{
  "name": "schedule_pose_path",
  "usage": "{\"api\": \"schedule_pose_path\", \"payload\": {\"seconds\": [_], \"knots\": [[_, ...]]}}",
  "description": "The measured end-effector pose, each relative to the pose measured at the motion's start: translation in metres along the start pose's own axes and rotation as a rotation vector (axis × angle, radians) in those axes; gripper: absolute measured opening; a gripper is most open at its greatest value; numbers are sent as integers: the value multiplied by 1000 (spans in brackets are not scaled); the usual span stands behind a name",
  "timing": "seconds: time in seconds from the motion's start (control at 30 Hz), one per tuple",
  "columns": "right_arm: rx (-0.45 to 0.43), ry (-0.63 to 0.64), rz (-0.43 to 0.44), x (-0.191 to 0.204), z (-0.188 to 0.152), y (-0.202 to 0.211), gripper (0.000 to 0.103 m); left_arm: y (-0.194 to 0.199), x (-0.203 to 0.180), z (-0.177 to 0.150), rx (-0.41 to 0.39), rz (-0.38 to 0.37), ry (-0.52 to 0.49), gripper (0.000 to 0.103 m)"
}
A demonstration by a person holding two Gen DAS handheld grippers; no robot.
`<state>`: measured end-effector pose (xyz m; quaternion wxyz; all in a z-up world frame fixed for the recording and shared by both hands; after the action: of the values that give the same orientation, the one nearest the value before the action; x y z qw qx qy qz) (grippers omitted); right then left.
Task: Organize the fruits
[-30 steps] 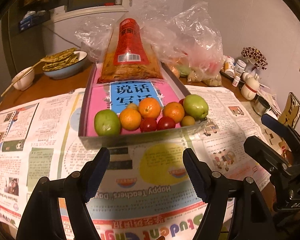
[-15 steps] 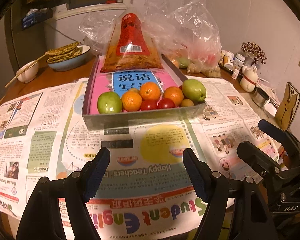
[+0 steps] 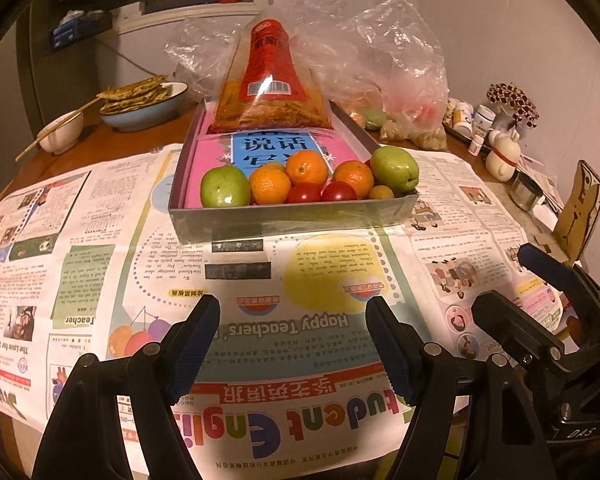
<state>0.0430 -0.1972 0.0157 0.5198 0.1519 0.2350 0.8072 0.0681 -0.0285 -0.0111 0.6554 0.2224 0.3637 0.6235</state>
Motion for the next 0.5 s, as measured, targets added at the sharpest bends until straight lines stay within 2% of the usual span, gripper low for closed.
{"api": "schedule_pose_path", "payload": {"seconds": [0.5], "knots": [[5, -24, -12, -5, -3, -2, 102, -5, 4, -2, 20, 0, 12, 77]]}}
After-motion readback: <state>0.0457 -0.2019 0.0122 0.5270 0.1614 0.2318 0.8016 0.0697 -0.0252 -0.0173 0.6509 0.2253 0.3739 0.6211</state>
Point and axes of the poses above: each gripper's, at about its wrist camera, not at the fingertips, and y roughly against the way its jaws point, x to its left, z to its top, the point moved 4 cm from there along -y, roughly the way its jaws point, and after that the axes turned 8 degrees about y, right-handed, at the moved point
